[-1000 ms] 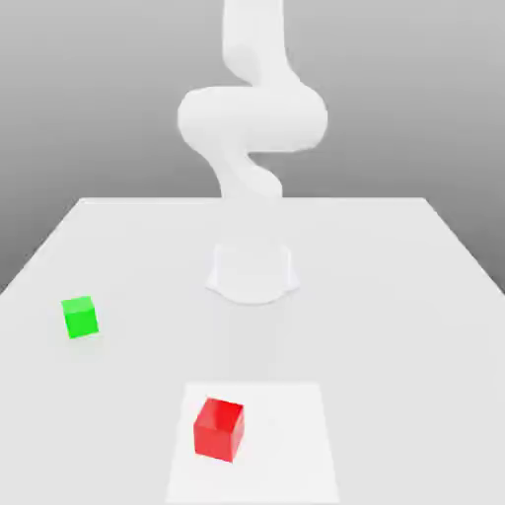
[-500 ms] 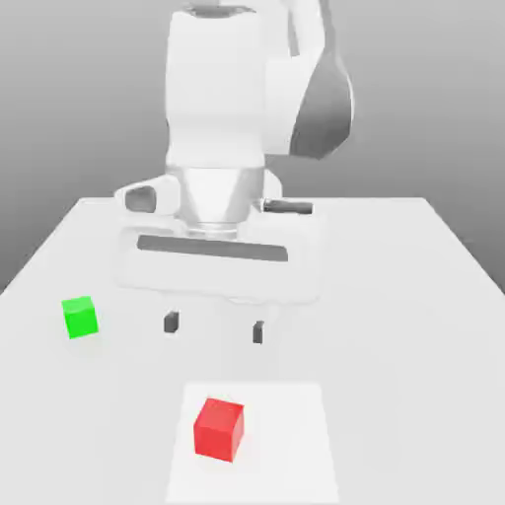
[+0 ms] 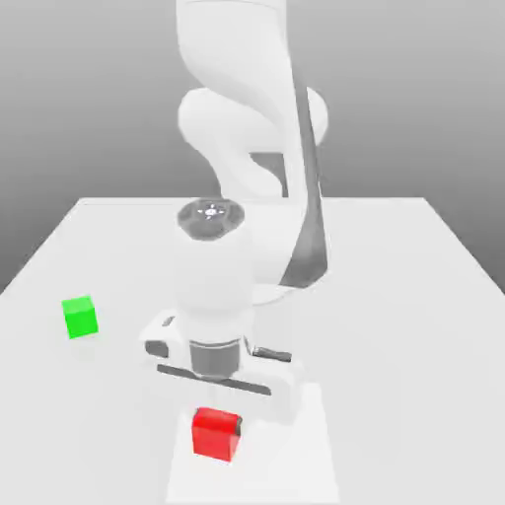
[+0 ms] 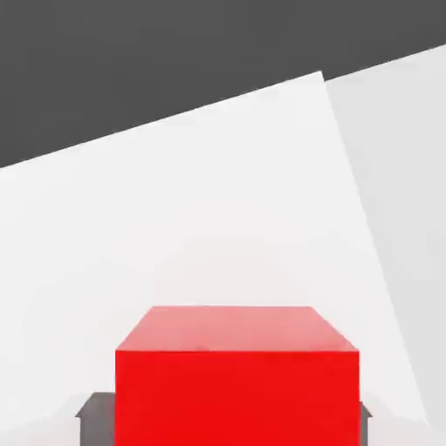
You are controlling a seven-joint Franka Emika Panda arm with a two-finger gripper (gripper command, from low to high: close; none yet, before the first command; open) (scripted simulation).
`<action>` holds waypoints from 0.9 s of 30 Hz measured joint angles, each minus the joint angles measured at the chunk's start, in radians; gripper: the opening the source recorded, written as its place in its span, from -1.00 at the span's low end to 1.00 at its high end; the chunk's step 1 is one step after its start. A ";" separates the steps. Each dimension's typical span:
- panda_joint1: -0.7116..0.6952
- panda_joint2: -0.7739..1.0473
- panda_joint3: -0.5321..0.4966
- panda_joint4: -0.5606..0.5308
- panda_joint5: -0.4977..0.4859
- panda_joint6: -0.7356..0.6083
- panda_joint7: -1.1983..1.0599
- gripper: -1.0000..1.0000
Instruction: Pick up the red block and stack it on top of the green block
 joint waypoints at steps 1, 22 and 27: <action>0.000 -0.009 0.000 -0.002 0.000 -0.008 0.000 -1.00; -0.526 -0.504 -0.373 -0.227 -0.228 -0.265 -0.569 -1.00; -0.610 -0.553 -0.482 -0.270 -0.253 -0.266 -0.714 -1.00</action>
